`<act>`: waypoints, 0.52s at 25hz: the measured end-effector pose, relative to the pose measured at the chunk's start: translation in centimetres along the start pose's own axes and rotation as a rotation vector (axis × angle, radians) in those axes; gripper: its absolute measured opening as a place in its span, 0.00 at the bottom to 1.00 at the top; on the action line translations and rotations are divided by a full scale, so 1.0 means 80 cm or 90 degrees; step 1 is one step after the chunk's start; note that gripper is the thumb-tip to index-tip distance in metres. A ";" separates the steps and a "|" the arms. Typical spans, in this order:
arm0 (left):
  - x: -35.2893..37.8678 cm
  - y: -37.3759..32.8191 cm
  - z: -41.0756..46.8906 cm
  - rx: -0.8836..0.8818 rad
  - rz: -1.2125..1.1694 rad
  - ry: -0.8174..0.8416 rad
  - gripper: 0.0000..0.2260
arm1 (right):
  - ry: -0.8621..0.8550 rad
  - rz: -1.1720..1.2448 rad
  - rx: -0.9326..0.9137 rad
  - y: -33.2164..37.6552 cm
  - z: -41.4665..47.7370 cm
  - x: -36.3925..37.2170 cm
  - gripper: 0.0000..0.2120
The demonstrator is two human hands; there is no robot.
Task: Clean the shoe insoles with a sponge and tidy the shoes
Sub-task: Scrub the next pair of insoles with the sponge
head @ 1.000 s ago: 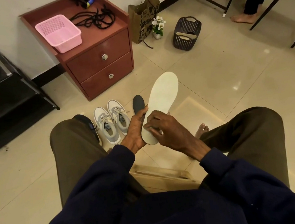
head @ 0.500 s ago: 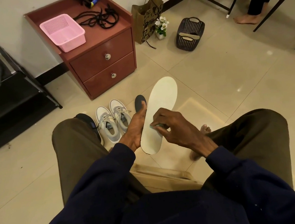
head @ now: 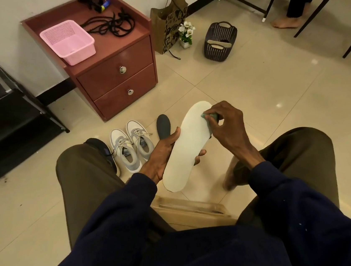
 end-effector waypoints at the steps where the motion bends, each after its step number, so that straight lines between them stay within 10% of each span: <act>1: -0.001 0.002 0.000 -0.011 0.010 0.014 0.29 | -0.029 0.001 0.049 -0.012 0.005 -0.004 0.03; 13: -0.007 0.013 0.002 -0.058 0.105 -0.029 0.29 | -0.032 -0.001 0.127 -0.028 0.014 -0.007 0.04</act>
Point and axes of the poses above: each hand's wrist, its own z-axis towards the middle knuckle, its own x-axis out of the palm, y = z × x, the point moved 5 cm from there along z, towards the middle knuckle, and after that the axes turned 10 degrees about y, right-handed, at the moved point
